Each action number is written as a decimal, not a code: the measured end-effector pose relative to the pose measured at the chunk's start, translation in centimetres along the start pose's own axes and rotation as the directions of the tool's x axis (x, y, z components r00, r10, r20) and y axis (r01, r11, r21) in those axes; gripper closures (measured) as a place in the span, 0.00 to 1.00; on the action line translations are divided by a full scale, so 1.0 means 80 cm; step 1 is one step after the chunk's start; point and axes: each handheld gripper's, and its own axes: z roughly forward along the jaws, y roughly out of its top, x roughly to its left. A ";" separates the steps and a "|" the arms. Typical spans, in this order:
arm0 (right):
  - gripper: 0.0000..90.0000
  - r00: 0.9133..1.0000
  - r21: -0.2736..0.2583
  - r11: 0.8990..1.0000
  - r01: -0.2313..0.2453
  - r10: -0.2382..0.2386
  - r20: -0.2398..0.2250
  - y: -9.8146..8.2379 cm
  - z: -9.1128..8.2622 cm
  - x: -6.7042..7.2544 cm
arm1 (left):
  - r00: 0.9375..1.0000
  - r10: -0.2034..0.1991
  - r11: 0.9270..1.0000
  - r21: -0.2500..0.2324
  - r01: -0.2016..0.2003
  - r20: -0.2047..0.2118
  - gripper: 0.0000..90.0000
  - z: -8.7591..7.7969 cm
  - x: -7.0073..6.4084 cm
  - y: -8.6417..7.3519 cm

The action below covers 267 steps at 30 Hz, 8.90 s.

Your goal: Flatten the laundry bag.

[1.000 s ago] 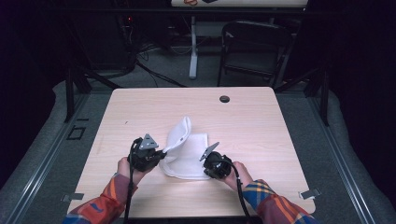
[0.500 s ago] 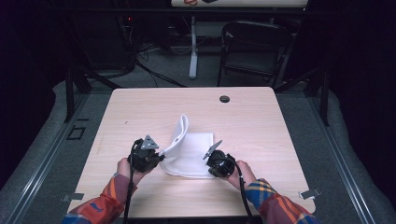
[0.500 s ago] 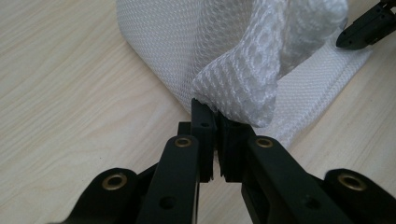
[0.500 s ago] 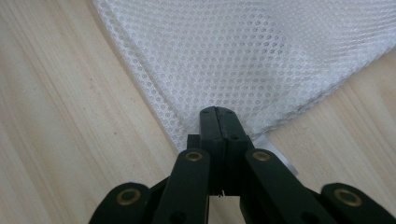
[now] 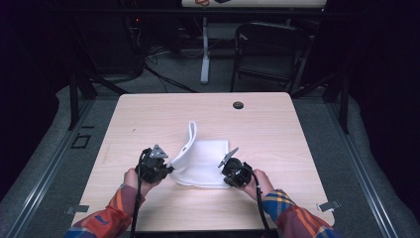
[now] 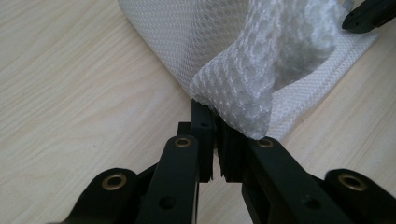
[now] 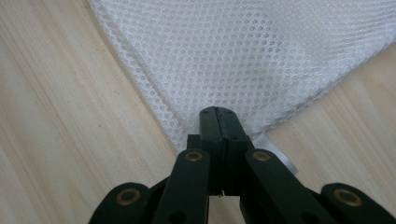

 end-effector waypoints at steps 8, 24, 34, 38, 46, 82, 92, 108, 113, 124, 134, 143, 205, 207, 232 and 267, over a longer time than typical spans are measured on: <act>1.00 1.000 0.003 1.000 -0.014 0.014 -0.001 -0.005 -0.002 -0.009 | 1.000 -0.012 1.000 0.025 0.012 0.019 0.95 -0.003 0.007 -0.007; 0.98 1.000 0.004 1.000 -0.031 0.031 -0.002 -0.009 -0.006 -0.025 | 0.998 -0.043 0.992 0.121 0.037 0.049 0.66 -0.017 0.016 -0.025; 0.57 0.992 -0.009 0.993 -0.119 0.118 -0.048 -0.012 -0.028 -0.040 | 0.993 -0.117 0.991 0.058 0.117 -0.013 0.29 -0.045 0.025 -0.037; 0.42 0.987 -0.032 0.989 -0.146 0.143 -0.073 -0.015 -0.036 -0.044 | 0.993 -0.114 0.993 0.036 0.116 -0.037 0.22 -0.047 0.022 -0.035; 0.15 0.979 -0.034 0.984 -0.173 0.168 -0.114 -0.018 -0.046 -0.049 | 0.996 -0.080 0.997 0.005 0.080 -0.031 0.17 -0.043 0.017 -0.026; 0.20 0.979 -0.027 0.985 -0.168 0.163 -0.124 -0.015 -0.042 -0.047 | 0.974 0.190 0.963 0.168 -0.210 0.127 0.69 0.074 -0.033 0.025; 0.22 0.978 -0.035 0.984 -0.173 0.168 -0.124 -0.015 -0.042 -0.043 | 0.967 0.231 0.949 0.193 -0.248 0.106 0.89 0.080 -0.035 0.021; 0.56 0.988 -0.062 0.993 -0.105 0.097 -0.117 -0.008 -0.044 -0.024 | 0.972 0.226 0.965 0.123 -0.233 0.072 0.98 0.066 -0.029 0.025; 0.82 0.994 -0.087 0.995 -0.040 0.031 -0.105 -0.001 -0.042 -0.005 | 0.974 0.220 0.970 0.096 -0.225 0.057 0.98 0.062 -0.029 0.026; 1.00 0.995 -0.082 0.992 0.092 -0.096 -0.039 0.018 -0.010 0.029 | 0.973 0.225 0.971 0.067 -0.227 0.041 0.97 0.057 -0.030 0.028; 1.00 0.993 -0.101 0.989 0.110 -0.106 0.051 0.020 0.006 0.025 | 0.972 0.228 0.970 0.067 -0.232 0.053 0.97 0.058 -0.031 0.029; 1.00 0.994 -0.091 0.992 0.085 -0.079 0.070 0.022 0.021 0.015 | 0.970 0.236 0.968 0.078 -0.240 0.062 0.98 0.060 -0.031 0.029; 1.00 0.997 -0.099 0.992 0.081 -0.078 0.029 0.023 0.023 0.017 | 0.991 0.137 0.990 -0.027 -0.136 0.004 0.98 0.020 -0.010 0.065; 1.00 0.997 -0.103 0.992 0.072 -0.070 0.025 0.022 0.023 0.017 | 0.991 0.135 0.990 -0.027 -0.135 0.003 0.98 0.018 -0.008 0.066; 1.00 0.995 -0.071 0.994 0.088 -0.090 -0.036 0.014 0.017 0.019 | 0.991 0.117 0.992 -0.042 -0.120 -0.070 0.98 0.006 0.019 0.110; 1.00 0.983 -0.050 0.991 0.121 -0.127 -0.136 0.013 0.014 0.041 | 0.965 0.090 0.991 -0.079 -0.113 -0.248 0.98 -0.002 0.069 0.181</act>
